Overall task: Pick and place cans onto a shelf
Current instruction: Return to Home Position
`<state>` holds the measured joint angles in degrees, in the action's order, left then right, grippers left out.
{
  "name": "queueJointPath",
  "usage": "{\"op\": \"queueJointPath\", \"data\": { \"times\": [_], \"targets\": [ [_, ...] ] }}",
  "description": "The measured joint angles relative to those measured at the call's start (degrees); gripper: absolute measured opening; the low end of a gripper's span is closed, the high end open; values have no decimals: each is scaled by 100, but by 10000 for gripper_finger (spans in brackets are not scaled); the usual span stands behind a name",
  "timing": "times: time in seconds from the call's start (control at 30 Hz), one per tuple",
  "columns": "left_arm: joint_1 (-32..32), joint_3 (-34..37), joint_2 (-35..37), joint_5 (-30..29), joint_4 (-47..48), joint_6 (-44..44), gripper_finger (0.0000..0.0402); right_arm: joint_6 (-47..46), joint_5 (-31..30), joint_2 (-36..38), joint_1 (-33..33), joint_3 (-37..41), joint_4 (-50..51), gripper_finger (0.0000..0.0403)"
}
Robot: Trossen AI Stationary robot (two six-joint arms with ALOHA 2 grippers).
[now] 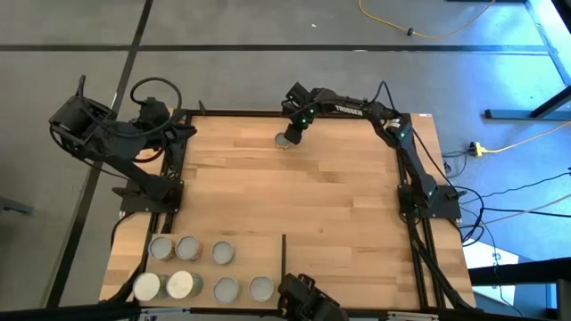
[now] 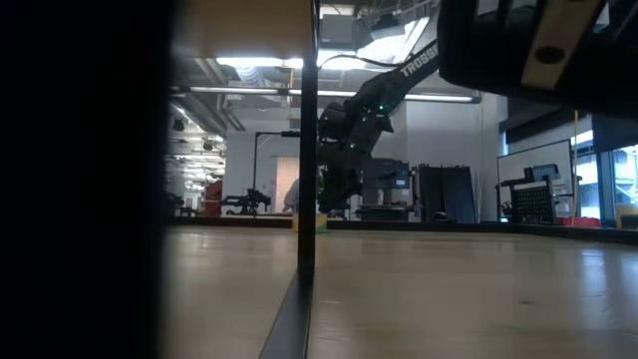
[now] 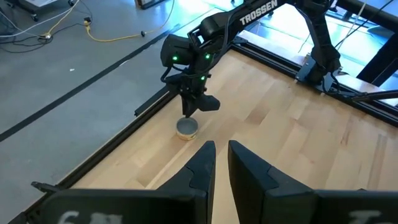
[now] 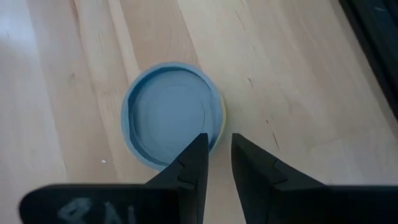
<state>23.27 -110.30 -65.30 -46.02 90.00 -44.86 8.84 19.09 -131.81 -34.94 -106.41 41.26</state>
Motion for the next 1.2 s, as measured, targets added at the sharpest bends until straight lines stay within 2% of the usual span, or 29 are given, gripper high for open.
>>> {"op": "queueJointPath", "data": {
  "times": [0.37,1.2],
  "targets": [
    [0,0,2,0,0,0,37,-125,188,0,0,0,-22,72],
    [0,0,0,2,0,2,37,-425,131,-33,0,0,-59,72]
  ]
}}
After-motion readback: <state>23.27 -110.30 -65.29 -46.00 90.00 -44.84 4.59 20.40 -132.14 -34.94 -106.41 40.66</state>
